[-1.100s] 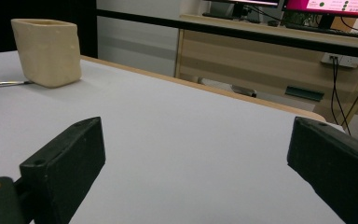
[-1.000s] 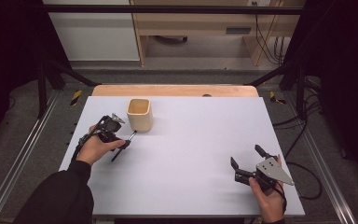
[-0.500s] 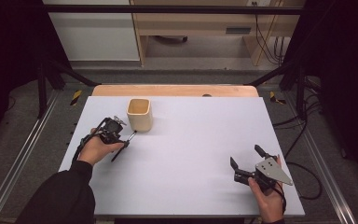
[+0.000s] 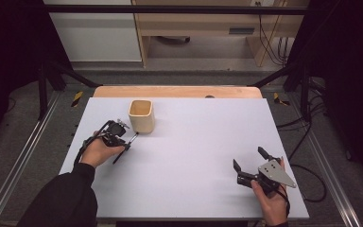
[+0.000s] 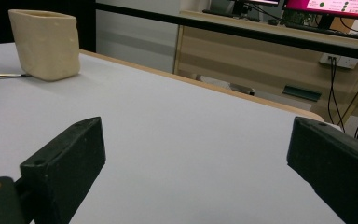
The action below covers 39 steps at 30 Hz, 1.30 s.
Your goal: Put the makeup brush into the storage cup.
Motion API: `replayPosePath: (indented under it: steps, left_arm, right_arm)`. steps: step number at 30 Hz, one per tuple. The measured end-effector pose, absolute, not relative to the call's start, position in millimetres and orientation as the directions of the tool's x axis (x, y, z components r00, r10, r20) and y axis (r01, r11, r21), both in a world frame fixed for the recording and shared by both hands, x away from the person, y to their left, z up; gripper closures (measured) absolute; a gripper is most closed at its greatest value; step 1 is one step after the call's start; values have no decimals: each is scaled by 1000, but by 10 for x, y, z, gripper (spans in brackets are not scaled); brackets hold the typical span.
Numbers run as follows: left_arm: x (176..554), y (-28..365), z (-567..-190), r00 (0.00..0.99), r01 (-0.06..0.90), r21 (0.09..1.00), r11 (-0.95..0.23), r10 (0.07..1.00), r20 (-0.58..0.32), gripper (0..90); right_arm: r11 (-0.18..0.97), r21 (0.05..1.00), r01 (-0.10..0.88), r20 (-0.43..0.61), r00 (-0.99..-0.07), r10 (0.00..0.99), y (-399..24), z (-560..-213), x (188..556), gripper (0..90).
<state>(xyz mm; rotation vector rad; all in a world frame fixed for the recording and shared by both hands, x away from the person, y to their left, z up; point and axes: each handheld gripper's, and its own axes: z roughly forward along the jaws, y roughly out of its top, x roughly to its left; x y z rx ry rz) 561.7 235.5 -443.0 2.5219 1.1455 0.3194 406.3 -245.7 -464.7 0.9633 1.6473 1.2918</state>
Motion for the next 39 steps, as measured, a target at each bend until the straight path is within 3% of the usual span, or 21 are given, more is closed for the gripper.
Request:
replayPosePath:
  steps: [14,39]
  left_arm:
    - [5632,2350,-4455,640,698,386,-603,767,42,787]
    - [5629,2337,-4474,648,687,385,-617,759,60,840]
  right_arm:
    - [190,978,86,-144,-381,913,-2453,-4654,4068,46]
    - [192,977,88,-144,-385,911,-2449,-4660,4070,46]
